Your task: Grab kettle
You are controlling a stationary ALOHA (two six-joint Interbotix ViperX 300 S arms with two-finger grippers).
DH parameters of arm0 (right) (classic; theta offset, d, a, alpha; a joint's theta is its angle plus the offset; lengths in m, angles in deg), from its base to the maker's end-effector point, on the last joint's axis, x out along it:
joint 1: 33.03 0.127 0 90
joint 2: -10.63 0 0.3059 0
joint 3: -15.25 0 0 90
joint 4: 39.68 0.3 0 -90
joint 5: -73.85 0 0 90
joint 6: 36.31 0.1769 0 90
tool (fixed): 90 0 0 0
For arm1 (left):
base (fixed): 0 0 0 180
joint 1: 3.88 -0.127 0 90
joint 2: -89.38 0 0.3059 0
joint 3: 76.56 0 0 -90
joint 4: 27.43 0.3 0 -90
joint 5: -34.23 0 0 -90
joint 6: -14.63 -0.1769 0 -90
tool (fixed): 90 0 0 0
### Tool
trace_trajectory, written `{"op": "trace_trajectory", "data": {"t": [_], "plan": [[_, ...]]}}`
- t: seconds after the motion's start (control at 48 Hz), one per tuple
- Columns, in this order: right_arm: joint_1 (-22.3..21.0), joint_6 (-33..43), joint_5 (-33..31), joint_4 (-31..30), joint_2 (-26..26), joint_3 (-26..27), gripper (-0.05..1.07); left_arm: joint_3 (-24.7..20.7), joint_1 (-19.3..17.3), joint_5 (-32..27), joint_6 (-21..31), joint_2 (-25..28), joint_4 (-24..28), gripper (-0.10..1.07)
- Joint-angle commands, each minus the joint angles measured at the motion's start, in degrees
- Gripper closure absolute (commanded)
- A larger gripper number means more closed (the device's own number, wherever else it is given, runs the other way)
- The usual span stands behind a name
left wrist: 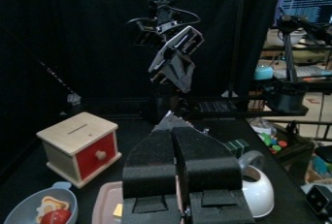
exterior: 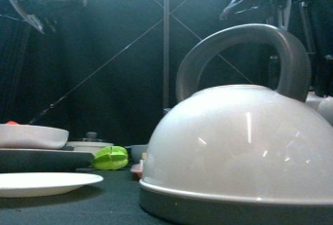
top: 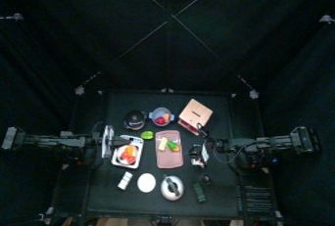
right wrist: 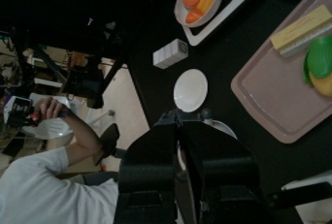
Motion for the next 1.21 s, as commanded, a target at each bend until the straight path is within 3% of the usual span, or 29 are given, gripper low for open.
{"op": "trace_trajectory", "data": {"t": [0.0,0.25,0.396,0.542,0.729,0.958,1.188], "plan": [[-0.53,0.00,2.29,-1.23,0.79,1.41,1.00,-0.62,0.26,0.70,0.09,-0.09,0.35,0.99],[-2.02,0.09,4.31,-2.99,0.35,1.14,1.00,0.53,0.53,1.49,0.00,-0.09,0.35,0.99],[-1.58,0.26,2.20,-1.67,-1.85,3.08,0.99,2.29,0.53,5.01,-0.26,-0.09,0.35,0.99],[-1.49,0.26,-7.47,-0.62,-5.71,7.65,0.94,4.22,0.53,10.63,-0.35,-0.09,1.67,0.99],[-1.23,0.44,-19.60,-0.18,-10.37,13.97,0.92,4.04,0.26,12.04,-0.09,0.00,4.04,0.99],[5.63,0.62,-20.48,4.31,-15.12,17.67,0.92,3.60,0.09,11.78,-0.09,-0.09,3.96,0.99],[10.63,0.62,-20.30,6.59,-23.47,22.59,0.92,3.25,0.09,10.99,-0.09,-0.09,3.96,0.99]]}}
